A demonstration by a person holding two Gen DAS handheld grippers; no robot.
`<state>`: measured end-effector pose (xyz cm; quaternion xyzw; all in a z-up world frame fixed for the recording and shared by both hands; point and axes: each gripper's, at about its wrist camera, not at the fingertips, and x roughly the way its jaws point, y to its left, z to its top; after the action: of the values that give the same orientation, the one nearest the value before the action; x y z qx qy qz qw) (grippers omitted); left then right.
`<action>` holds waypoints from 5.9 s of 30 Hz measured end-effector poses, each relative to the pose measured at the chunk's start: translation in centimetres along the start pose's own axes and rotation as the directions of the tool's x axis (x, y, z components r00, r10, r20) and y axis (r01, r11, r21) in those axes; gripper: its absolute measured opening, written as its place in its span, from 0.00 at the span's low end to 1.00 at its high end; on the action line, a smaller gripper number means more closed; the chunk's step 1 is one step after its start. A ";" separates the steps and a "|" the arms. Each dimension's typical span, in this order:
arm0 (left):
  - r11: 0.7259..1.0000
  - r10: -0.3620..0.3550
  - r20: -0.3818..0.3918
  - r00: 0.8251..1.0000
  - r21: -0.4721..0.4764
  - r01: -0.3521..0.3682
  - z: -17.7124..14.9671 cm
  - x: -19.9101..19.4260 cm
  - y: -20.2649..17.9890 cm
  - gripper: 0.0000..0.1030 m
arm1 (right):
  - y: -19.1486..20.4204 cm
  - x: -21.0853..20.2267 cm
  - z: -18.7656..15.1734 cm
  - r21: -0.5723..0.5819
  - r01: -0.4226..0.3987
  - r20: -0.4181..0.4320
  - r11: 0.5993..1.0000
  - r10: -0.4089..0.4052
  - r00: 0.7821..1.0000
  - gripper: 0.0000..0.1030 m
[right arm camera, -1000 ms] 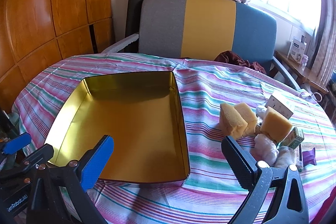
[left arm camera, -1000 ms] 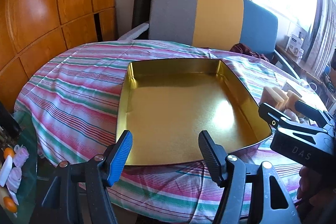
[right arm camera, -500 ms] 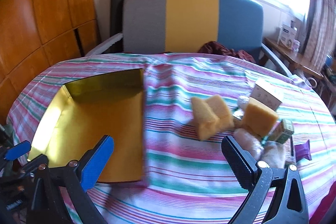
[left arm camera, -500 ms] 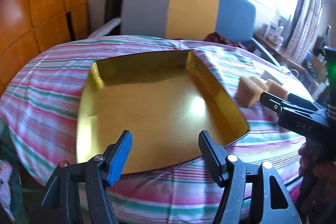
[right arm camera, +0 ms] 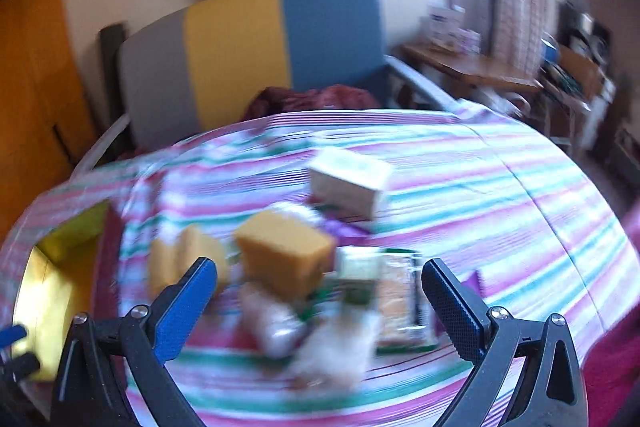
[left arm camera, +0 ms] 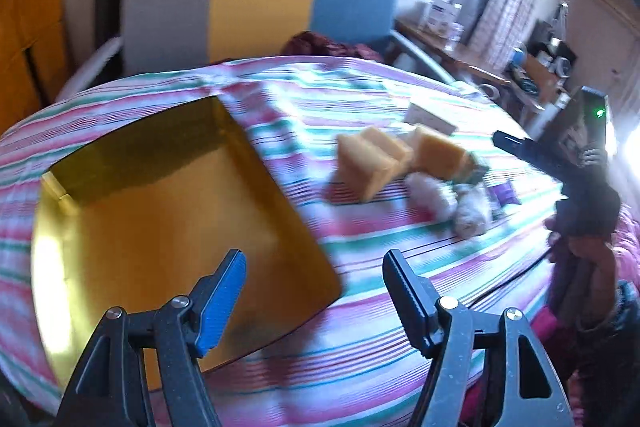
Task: Organize objects
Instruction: 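Move both tools from the gold tray toward the pile of items, then grasp a yellow sponge with the left tool while the right tool grasps the white mesh bundle, then carry the yellow sponge into the gold tray and open the left tool, then lower the white mesh bundle into the gold tray and open the right tool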
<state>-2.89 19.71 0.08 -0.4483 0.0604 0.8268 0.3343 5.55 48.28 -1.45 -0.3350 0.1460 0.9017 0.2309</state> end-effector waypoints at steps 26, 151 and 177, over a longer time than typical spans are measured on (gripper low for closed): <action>0.994 -0.090 -0.152 0.984 -0.080 0.079 7.7 15.2 -3.5 0.36 | -4.6 2.0 0.4 0.255 -0.126 -0.062 0.959 0.146 0.987 1.00; 0.843 0.345 0.077 0.935 -0.463 -0.273 -9.6 -7.9 21.1 0.56 | 17.5 -2.9 -2.5 -0.219 -0.468 -0.242 0.856 0.417 0.876 0.44; 0.799 0.350 0.054 0.935 -0.539 -0.267 -11.2 -7.8 23.3 0.57 | 42.1 5.4 -8.8 -0.240 -0.693 -0.535 0.680 0.503 0.679 0.60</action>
<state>-6.26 -6.56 -5.09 -0.4425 -0.1201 0.8864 0.0637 -14.99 10.55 -6.97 -0.4966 0.0971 0.8386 -0.2018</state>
